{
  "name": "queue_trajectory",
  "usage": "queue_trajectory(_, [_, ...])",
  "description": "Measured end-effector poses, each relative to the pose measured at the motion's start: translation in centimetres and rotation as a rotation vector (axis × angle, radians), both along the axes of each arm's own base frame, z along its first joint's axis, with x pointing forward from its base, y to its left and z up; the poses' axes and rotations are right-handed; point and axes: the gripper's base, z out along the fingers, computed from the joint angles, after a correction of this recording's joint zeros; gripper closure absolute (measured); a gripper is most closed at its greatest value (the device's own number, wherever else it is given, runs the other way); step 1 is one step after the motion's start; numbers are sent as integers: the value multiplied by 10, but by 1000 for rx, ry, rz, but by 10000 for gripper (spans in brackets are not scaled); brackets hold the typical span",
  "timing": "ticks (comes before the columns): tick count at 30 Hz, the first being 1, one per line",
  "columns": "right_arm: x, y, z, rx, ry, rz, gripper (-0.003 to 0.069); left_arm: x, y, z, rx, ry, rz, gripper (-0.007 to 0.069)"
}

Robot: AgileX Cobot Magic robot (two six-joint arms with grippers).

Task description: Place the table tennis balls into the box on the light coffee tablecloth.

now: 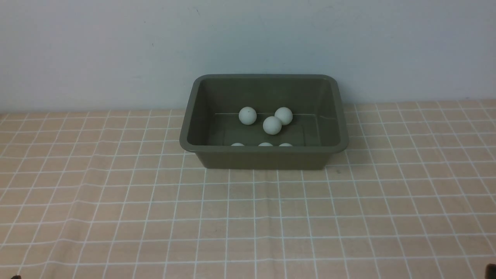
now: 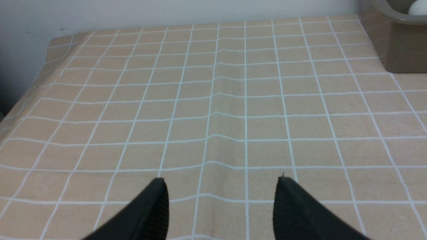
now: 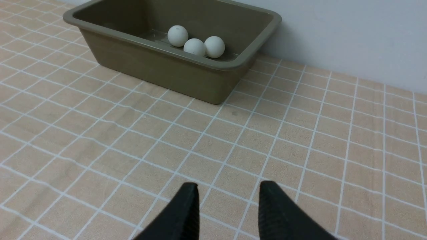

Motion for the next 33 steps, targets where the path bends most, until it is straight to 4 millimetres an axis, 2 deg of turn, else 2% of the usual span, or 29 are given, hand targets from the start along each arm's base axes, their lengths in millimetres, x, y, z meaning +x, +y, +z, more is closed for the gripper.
queue_trajectory(14, [0, 0, 0, -12, -4, 5, 417, 0, -1, -1, -6, 7, -11, 274])
queue_trajectory(20, [0, 0, 0, -14, -5, 5, 417, 2, -5, -15, -22, 27, -60, 274])
queue_trajectory(33, [0, 0, 0, -17, -5, 6, 417, 3, -8, -14, -10, -2, -98, 274])
